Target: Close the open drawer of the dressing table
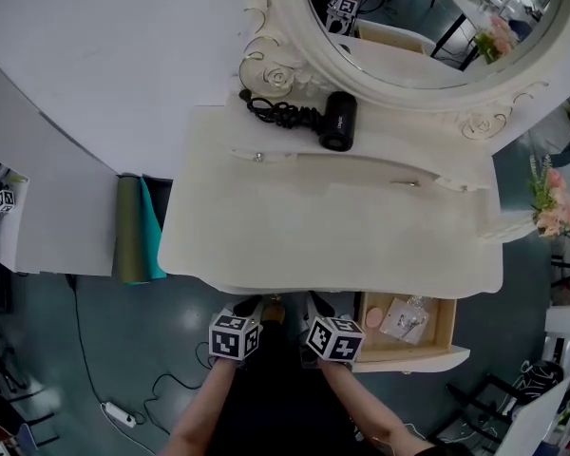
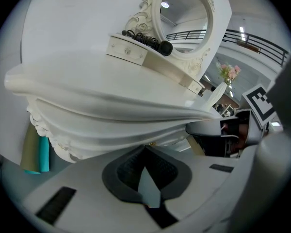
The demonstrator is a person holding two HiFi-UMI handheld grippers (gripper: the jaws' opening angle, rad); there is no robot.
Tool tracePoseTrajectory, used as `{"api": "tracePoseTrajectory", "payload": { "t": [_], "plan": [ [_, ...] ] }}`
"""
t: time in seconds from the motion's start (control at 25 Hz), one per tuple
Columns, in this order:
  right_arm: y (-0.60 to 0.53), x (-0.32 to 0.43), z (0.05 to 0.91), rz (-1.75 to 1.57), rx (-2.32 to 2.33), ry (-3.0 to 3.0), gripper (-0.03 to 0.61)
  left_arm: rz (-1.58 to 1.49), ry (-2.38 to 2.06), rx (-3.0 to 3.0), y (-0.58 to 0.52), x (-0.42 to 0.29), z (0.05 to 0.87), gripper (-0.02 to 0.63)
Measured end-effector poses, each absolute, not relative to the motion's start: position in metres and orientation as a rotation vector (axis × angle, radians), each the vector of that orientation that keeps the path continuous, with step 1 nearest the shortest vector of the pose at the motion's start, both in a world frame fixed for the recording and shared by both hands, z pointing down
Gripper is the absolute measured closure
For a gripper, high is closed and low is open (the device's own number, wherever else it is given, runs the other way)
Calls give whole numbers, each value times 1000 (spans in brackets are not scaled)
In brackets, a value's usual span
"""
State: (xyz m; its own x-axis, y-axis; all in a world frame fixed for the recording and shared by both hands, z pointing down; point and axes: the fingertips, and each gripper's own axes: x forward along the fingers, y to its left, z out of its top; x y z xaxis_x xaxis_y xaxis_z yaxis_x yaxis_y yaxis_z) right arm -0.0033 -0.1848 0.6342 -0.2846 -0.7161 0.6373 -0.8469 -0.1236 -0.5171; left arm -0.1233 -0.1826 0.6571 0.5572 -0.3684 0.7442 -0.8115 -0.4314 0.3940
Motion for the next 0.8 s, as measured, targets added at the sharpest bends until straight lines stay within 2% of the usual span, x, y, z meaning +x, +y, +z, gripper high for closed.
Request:
{"api": "tracePoseTrajectory", "payload": {
  "t": [0.8],
  "plan": [
    [-206,0,645,1303,1958,-1991,558,714,-857,2149,-204,-114,657,615]
  ]
}}
